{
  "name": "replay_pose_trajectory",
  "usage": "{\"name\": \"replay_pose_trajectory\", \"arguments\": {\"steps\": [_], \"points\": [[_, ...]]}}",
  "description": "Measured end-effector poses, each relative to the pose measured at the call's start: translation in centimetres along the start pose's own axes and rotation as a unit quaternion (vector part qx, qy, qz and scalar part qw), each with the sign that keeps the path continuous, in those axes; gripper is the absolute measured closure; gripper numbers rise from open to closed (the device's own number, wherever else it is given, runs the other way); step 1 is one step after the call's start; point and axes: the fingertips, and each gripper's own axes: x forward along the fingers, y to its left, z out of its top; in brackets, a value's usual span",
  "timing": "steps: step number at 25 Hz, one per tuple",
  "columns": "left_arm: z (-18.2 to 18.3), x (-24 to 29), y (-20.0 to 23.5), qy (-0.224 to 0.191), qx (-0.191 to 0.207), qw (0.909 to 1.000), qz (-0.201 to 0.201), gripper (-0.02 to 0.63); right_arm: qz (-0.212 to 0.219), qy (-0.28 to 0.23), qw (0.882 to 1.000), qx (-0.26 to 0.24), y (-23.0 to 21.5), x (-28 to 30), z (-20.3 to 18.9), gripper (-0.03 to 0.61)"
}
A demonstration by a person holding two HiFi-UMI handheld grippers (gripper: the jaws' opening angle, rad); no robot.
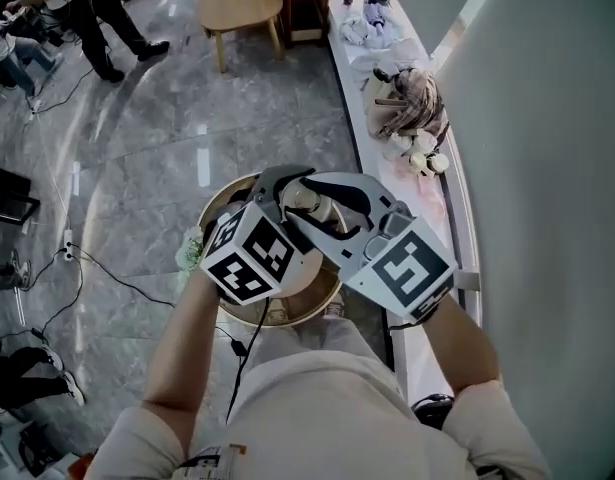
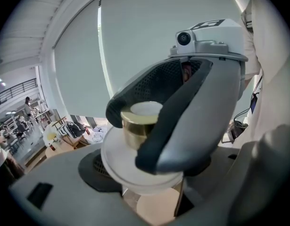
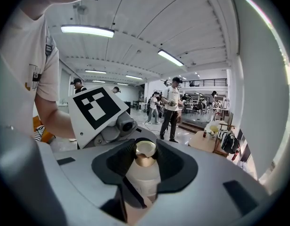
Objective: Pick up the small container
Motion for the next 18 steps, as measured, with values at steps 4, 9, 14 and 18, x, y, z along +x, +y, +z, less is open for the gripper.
{"name": "replay_pose_trajectory", "arguments": {"steps": [4, 9, 14, 18], "points": [[1.5, -3.1, -1.2, -0.003, 0.004, 0.9999, 0.014, 0.275, 0.007, -0.012, 1.000, -0.021, 2.4, -1.1, 2.8, 0.436], [2.2, -6.2, -3.0, -0.007, 0.001, 0.9996, 0.028, 0.275, 0.015, -0.027, 0.999, -0.018, 5.5, -2.2, 4.9, 0.436], [2.2, -7.8, -3.9, -0.010, -0.001, 0.9991, 0.041, 0.275, 0.026, -0.030, 0.998, -0.040, 7.3, -2.4, 5.7, 0.436], [1.7, -8.1, -4.7, -0.011, -0.002, 0.9986, 0.052, 0.275, 0.029, -0.026, 0.998, -0.041, 8.4, -2.6, 5.2, 0.436]]}}
